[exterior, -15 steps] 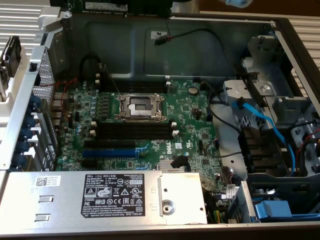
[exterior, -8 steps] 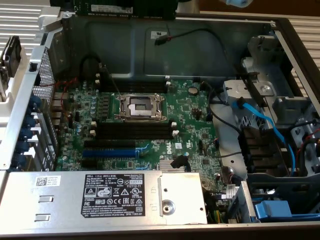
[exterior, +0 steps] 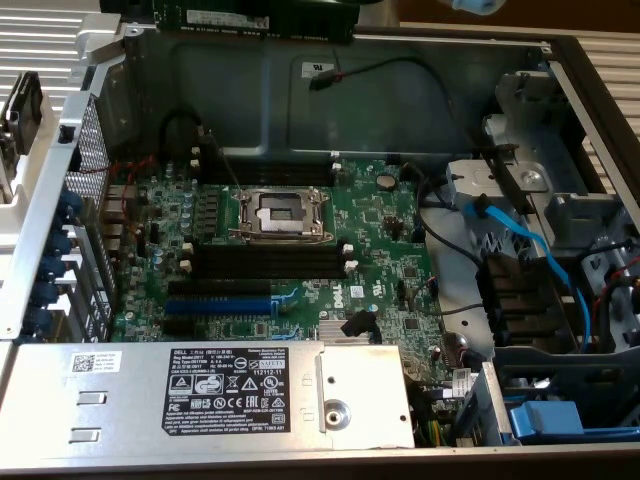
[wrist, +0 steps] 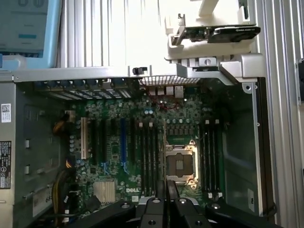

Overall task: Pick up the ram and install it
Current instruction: 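Pick up the ram and move it above insertion slot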

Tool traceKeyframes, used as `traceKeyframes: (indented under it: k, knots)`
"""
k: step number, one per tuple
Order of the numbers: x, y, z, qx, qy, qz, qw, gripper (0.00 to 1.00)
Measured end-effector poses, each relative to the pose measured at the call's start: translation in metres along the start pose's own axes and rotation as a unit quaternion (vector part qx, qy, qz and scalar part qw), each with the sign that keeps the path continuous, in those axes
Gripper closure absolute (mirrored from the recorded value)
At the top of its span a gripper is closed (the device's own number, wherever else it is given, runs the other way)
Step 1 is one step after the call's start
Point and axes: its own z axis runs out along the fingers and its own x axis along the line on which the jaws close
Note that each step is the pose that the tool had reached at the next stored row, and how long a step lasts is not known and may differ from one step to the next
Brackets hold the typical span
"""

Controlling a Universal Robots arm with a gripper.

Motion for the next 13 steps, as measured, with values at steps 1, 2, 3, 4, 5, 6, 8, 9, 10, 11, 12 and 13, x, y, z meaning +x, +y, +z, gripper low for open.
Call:
traceKeyframes:
  k: [1, 2, 3, 4, 5, 6, 8, 9, 10, 11, 12, 13]
  knots:
    - [0.000, -0.0008, 0.0008, 0.0004, -0.0002, 0.002, 1.0000, 0.87]
    - [0.000, -0.0019, 0.0020, 0.0008, -0.0005, 0.004, 1.0000, 0.87]
    - [0.000, -0.0033, 0.0032, 0.0011, -0.0006, 0.005, 1.0000, 0.87]
    - [0.000, -0.0049, 0.0044, 0.0013, -0.0007, 0.006, 1.0000, 0.87]
    - [0.000, -0.0066, 0.0057, 0.0015, -0.0008, 0.007, 1.0000, 0.87]
    - [-0.001, -0.0085, 0.0071, 0.0016, -0.0008, 0.008, 1.0000, 0.87]
    - [-0.001, -0.0122, 0.0104, 0.0018, -0.0010, 0.010, 0.9999, 0.87]
    - [-0.001, -0.0131, 0.0121, 0.0018, -0.0011, 0.011, 0.9999, 0.87]
    - [-0.001, -0.0135, 0.0136, 0.0019, -0.0012, 0.013, 0.9999, 0.87]
    - [-0.001, -0.0137, 0.0153, 0.0019, -0.0013, 0.014, 0.9999, 0.87]
    - [-0.001, -0.0138, 0.0171, 0.0020, -0.0013, 0.015, 0.9999, 0.87]
    - [-0.001, -0.0140, 0.0188, 0.0019, -0.0013, 0.016, 0.9999, 0.87]
